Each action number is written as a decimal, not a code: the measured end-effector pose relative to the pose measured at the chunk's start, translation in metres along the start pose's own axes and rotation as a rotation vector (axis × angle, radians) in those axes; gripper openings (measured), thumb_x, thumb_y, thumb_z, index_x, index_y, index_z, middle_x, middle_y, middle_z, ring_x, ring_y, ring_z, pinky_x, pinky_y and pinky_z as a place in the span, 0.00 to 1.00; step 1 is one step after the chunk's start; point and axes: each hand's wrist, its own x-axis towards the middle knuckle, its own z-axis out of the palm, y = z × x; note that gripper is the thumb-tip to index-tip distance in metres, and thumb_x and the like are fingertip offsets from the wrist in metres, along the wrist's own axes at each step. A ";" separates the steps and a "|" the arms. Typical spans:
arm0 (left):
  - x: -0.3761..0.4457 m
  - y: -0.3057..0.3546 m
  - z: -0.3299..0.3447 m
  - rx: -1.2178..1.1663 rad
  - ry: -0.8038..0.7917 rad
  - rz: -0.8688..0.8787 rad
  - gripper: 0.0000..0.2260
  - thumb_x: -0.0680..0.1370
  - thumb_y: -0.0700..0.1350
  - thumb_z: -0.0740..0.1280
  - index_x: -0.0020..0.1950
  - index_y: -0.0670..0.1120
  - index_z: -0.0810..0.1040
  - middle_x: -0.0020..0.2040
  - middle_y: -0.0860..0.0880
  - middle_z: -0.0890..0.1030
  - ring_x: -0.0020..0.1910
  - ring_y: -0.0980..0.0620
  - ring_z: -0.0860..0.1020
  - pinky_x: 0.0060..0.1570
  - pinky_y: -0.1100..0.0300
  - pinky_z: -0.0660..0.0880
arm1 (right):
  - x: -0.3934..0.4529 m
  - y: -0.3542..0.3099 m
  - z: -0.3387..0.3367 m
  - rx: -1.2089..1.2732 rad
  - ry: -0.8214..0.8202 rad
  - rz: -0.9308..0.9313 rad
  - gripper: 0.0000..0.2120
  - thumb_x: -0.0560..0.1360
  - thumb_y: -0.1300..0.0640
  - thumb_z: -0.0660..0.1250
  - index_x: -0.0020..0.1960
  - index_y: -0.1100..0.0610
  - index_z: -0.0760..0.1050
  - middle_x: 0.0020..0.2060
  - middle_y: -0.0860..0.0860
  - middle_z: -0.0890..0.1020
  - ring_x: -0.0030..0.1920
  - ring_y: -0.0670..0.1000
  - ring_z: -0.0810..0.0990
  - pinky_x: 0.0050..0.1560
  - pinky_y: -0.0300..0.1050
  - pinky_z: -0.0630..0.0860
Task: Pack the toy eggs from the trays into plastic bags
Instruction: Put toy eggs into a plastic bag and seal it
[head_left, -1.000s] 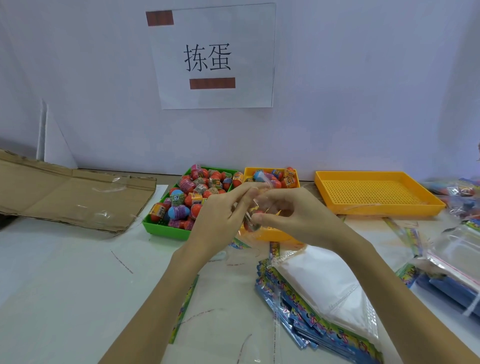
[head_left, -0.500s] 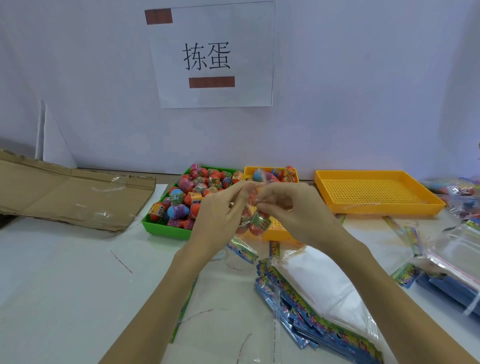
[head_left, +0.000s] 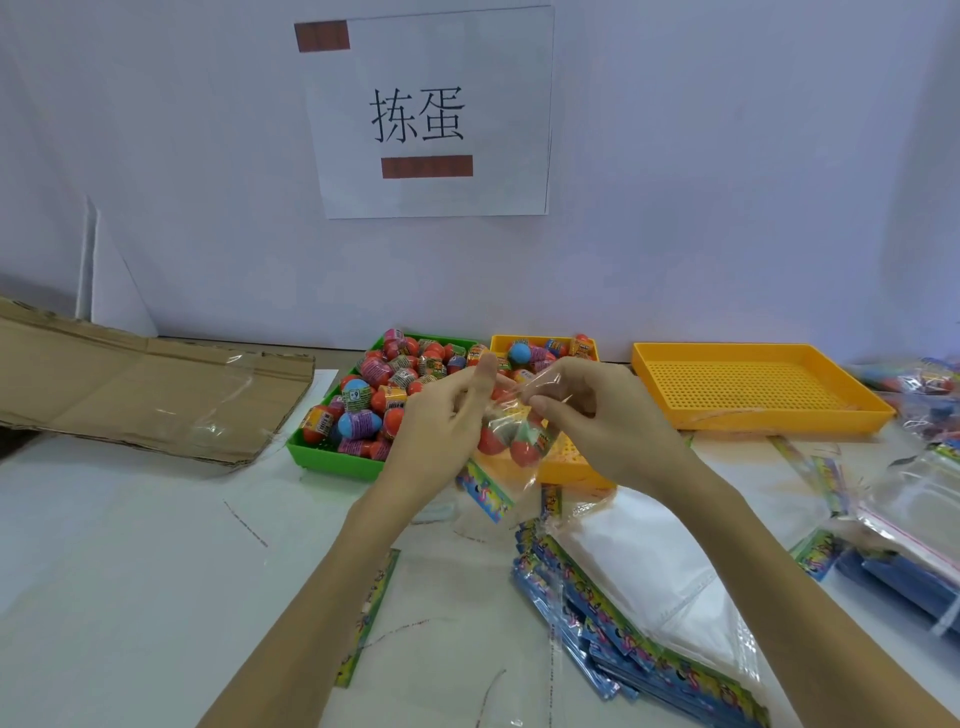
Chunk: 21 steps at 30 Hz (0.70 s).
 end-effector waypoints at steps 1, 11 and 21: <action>0.000 0.000 -0.003 -0.042 -0.093 -0.050 0.29 0.81 0.69 0.55 0.57 0.48 0.84 0.42 0.37 0.83 0.32 0.58 0.76 0.35 0.66 0.73 | 0.001 0.001 -0.001 0.007 0.027 0.016 0.05 0.81 0.59 0.70 0.52 0.51 0.83 0.43 0.46 0.86 0.42 0.45 0.84 0.46 0.49 0.84; 0.002 0.000 -0.012 -0.527 -0.229 -0.210 0.30 0.67 0.44 0.82 0.68 0.51 0.79 0.55 0.53 0.87 0.52 0.50 0.86 0.50 0.59 0.82 | 0.003 0.010 -0.024 0.179 -0.101 0.159 0.07 0.72 0.48 0.78 0.46 0.49 0.85 0.43 0.42 0.86 0.43 0.42 0.84 0.42 0.36 0.80; 0.002 -0.001 -0.011 -0.632 -0.185 -0.285 0.26 0.71 0.40 0.78 0.67 0.49 0.77 0.56 0.47 0.87 0.56 0.50 0.86 0.49 0.62 0.81 | 0.003 0.012 -0.020 0.365 0.041 0.261 0.03 0.73 0.60 0.79 0.43 0.57 0.85 0.38 0.41 0.87 0.40 0.43 0.86 0.38 0.31 0.77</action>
